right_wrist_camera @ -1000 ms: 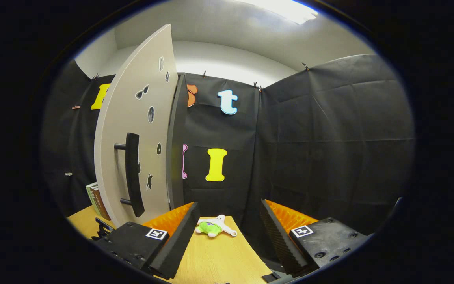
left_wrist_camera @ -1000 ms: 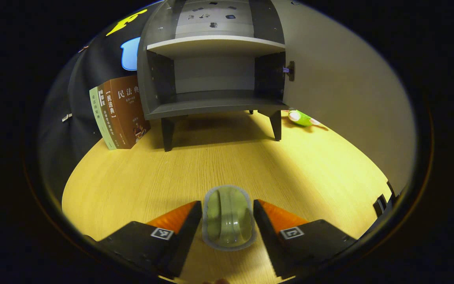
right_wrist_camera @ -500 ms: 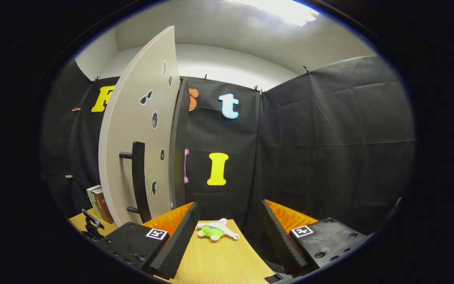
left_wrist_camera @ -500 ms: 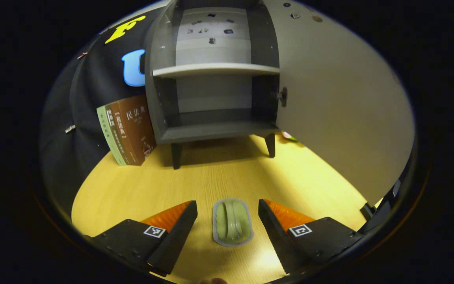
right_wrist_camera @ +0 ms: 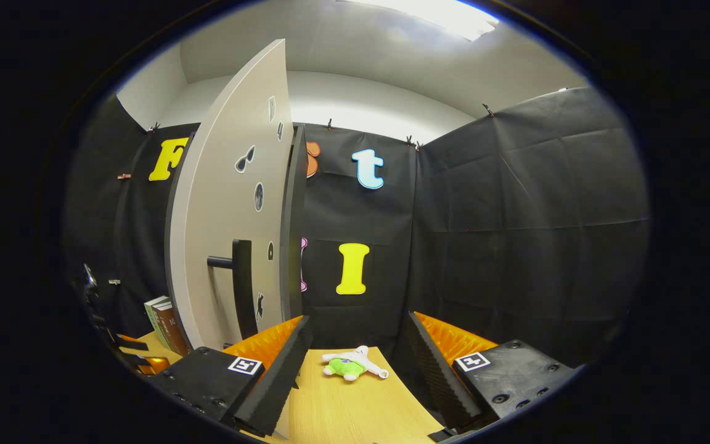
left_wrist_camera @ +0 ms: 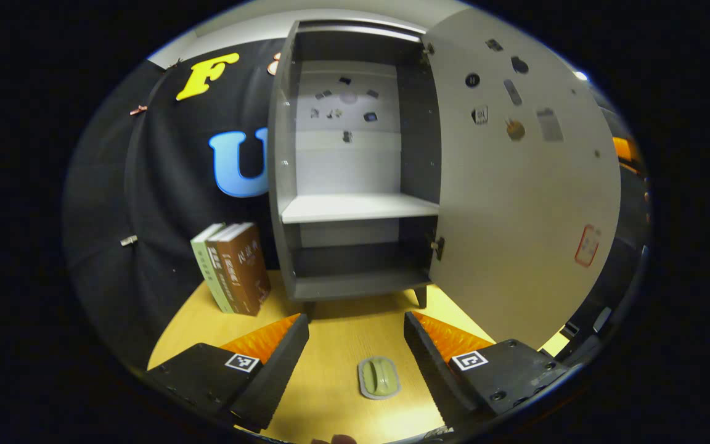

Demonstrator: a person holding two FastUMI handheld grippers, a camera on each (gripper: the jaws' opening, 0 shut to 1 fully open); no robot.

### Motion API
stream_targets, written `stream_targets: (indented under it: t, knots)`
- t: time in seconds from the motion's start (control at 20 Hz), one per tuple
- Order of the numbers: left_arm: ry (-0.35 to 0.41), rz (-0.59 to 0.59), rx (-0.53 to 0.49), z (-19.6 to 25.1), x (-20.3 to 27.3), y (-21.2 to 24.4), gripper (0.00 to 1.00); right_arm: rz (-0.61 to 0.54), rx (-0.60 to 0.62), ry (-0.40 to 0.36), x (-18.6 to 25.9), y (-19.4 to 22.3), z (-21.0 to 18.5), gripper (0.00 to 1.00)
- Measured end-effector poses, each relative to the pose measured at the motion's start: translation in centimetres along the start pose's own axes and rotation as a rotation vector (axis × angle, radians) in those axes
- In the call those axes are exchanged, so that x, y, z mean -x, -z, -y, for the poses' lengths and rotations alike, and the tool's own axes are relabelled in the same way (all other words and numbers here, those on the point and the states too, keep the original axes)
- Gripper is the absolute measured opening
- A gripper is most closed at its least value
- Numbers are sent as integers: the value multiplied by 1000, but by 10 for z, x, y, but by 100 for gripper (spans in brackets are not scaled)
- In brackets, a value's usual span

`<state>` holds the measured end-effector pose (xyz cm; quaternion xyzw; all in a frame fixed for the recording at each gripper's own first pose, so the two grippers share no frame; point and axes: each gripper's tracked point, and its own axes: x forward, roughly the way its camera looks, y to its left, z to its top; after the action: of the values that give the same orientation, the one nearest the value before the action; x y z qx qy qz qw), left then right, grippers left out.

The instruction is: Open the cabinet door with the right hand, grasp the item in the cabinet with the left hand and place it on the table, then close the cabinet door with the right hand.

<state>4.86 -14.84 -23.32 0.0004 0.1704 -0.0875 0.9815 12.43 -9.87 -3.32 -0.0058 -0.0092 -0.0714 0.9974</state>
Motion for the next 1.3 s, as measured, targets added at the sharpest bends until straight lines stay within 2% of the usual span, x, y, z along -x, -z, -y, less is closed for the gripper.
stream_targets:
  t: [0.3,0.5,0.65,0.7,0.95,1.3]
  knots:
    - [-60,114,73,-50,53,-77,97,32,7,17,6,-14,-15,98]
    - [-123,146,33,-84,83,-103,97,37,10,19,12,-18,-25,98]
    - [-124,185,52,-97,100,-119,98,49,21,28,12,-23,-33,98]
    - [-117,200,60,-101,105,-122,98,51,27,36,13,-24,-32,95]
    - [-116,220,12,-118,122,-120,98,55,17,60,18,-27,-37,95]
    - [-96,213,18,-127,134,-110,98,61,20,103,24,-28,-45,95]
